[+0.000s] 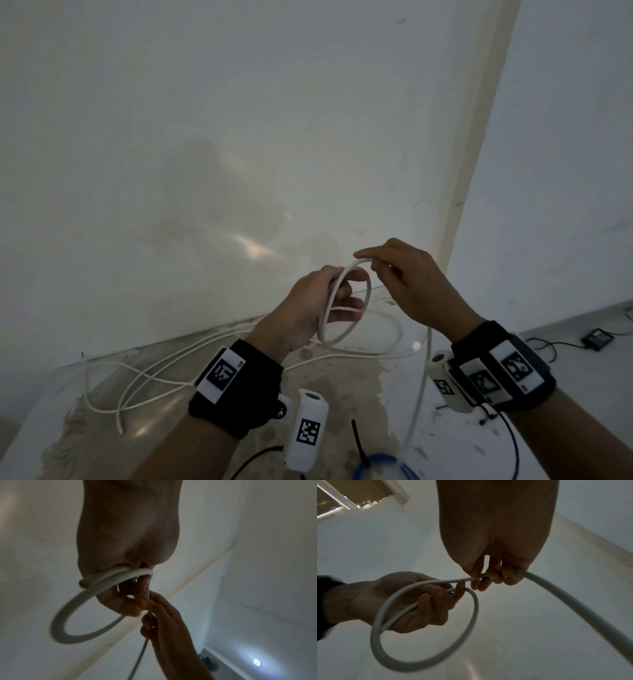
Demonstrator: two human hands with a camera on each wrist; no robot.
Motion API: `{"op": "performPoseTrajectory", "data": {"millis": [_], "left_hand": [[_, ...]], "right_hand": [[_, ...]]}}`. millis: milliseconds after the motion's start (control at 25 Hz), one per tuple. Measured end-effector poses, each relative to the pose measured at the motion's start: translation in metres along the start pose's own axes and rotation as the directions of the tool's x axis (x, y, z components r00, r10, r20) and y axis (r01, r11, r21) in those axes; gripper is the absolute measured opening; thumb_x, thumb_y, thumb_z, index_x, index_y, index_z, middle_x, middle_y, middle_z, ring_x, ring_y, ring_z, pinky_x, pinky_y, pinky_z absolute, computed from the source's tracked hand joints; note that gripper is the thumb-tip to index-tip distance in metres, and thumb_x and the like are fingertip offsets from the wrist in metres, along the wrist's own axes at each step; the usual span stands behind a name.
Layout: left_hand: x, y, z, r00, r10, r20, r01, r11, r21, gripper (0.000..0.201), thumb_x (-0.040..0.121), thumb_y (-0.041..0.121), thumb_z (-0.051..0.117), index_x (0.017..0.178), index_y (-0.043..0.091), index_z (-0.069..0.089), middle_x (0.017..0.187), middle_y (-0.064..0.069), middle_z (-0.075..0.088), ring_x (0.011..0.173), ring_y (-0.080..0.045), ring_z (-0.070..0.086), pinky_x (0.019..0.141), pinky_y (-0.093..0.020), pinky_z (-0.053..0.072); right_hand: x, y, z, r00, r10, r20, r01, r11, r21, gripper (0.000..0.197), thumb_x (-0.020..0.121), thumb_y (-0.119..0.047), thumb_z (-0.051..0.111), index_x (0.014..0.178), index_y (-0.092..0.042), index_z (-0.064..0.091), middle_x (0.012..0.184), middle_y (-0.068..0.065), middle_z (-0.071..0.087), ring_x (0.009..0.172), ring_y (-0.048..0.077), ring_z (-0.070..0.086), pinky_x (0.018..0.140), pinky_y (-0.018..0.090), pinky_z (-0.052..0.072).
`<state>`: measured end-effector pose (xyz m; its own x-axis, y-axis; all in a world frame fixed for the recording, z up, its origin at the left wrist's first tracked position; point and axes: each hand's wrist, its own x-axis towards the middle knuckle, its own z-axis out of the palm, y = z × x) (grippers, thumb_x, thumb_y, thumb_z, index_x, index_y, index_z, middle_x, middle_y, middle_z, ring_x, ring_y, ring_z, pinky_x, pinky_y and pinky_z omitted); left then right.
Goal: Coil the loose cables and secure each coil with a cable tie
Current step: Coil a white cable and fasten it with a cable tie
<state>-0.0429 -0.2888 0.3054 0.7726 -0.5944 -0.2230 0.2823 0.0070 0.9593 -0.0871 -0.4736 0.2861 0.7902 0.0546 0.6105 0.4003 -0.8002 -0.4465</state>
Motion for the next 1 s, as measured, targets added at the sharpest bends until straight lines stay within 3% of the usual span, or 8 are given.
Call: {"op": "performPoseTrajectory", "data": {"millis": [200, 320, 400, 600, 680, 760, 880, 1000], "left_hand": [[0.001, 0.001, -0.003, 0.998, -0.012, 0.055, 0.013, 1.0, -0.014, 0.037, 0.102, 0.037, 0.035, 0.094, 0.013, 0.062, 0.058, 0.006, 0.026, 0.042, -0.006, 0.016, 0.037, -0.018, 0.01], [0.002, -0.001, -0.012, 0.988, 0.046, 0.15, -0.006, 0.966, -0.258, 0.031, 0.099, 0.033, 0.039, 0.079, 0.016, 0.057, 0.051, 0.009, 0.02, 0.038, -0.004, 0.013, 0.033, -0.018, 0.009], [0.004, -0.001, -0.019, 0.979, 0.139, 0.15, -0.053, 0.88, -0.472, 0.029, 0.095, 0.031, 0.04, 0.071, 0.019, 0.051, 0.047, 0.008, 0.024, 0.038, -0.006, 0.01, 0.031, -0.018, 0.012], [0.01, 0.02, -0.068, 0.932, 0.342, -0.12, -0.326, 0.651, -0.686, 0.034, 0.102, 0.027, 0.028, 0.072, 0.023, 0.043, 0.046, 0.005, 0.029, 0.04, -0.008, 0.008, 0.029, -0.016, 0.015], [0.01, 0.028, -0.089, 0.908, 0.365, -0.205, -0.404, 0.638, -0.655, 0.037, 0.105, 0.03, 0.026, 0.074, 0.022, 0.044, 0.049, 0.006, 0.029, 0.042, -0.009, 0.009, 0.029, -0.016, 0.018], [0.012, 0.026, -0.095, 0.903, 0.354, -0.243, -0.427, 0.67, -0.607, 0.036, 0.105, 0.032, 0.026, 0.076, 0.021, 0.044, 0.05, 0.007, 0.029, 0.041, -0.008, 0.01, 0.029, -0.016, 0.019], [0.017, 0.014, -0.092, 0.911, 0.321, -0.258, -0.411, 0.716, -0.564, 0.036, 0.105, 0.032, 0.027, 0.076, 0.021, 0.044, 0.049, 0.007, 0.028, 0.033, -0.004, 0.02, 0.028, -0.015, 0.02], [0.02, 0.009, -0.093, 0.92, 0.299, -0.254, -0.392, 0.736, -0.553, 0.035, 0.105, 0.032, 0.028, 0.075, 0.022, 0.044, 0.049, 0.008, 0.028, 0.034, -0.005, 0.016, 0.029, -0.015, 0.018]], "right_hand": [[0.003, -0.004, 0.009, 0.999, -0.035, 0.008, 0.035, 0.999, 0.008, 0.027, 0.1, -0.018, 0.054, 0.12, -0.025, 0.069, 0.09, -0.003, 0.055, 0.065, 0.013, 0.053, 0.063, 0.02, 0.044], [0.001, -0.004, 0.013, 0.99, 0.115, 0.087, -0.134, 0.959, 0.249, 0.027, 0.105, -0.03, 0.04, 0.109, -0.033, 0.066, 0.085, -0.003, 0.062, 0.068, 0.007, 0.054, 0.065, 0.018, 0.04], [-0.008, -0.005, 0.021, 0.965, 0.201, 0.17, -0.254, 0.875, 0.412, 0.032, 0.107, -0.03, 0.032, 0.114, -0.029, 0.064, 0.087, 0.002, 0.067, 0.065, 0.006, 0.055, 0.063, 0.017, 0.043], [-0.068, 0.028, 0.05, 0.869, 0.403, 0.288, -0.494, 0.749, 0.442, 0.025, 0.106, -0.02, 0.039, 0.12, -0.029, 0.058, 0.072, 0.002, 0.055, 0.06, 0.016, 0.05, 0.06, 0.034, 0.05], [-0.095, 0.041, 0.061, 0.825, 0.503, 0.258, -0.565, 0.735, 0.375, 0.029, 0.105, -0.018, 0.042, 0.125, -0.036, 0.052, 0.073, 0.002, 0.053, 0.055, 0.009, 0.046, 0.055, 0.03, 0.047], [-0.111, 0.04, 0.07, 0.853, 0.483, 0.197, -0.522, 0.797, 0.305, 0.043, 0.104, -0.016, 0.042, 0.137, -0.043, 0.038, 0.077, 0.003, 0.058, 0.049, 0.003, 0.047, 0.05, 0.016, 0.042], [-0.112, 0.022, 0.069, 0.924, 0.336, 0.183, -0.369, 0.908, 0.196, 0.049, 0.104, -0.017, 0.043, 0.142, -0.044, 0.031, 0.079, -0.003, 0.067, 0.05, 0.007, 0.055, 0.049, 0.014, 0.044], [-0.098, 0.003, 0.05, 0.889, 0.24, 0.389, -0.315, 0.939, 0.141, 0.027, 0.103, -0.018, 0.045, 0.099, -0.037, 0.063, 0.081, -0.007, 0.072, 0.059, 0.003, 0.063, 0.056, 0.015, 0.047]]}}
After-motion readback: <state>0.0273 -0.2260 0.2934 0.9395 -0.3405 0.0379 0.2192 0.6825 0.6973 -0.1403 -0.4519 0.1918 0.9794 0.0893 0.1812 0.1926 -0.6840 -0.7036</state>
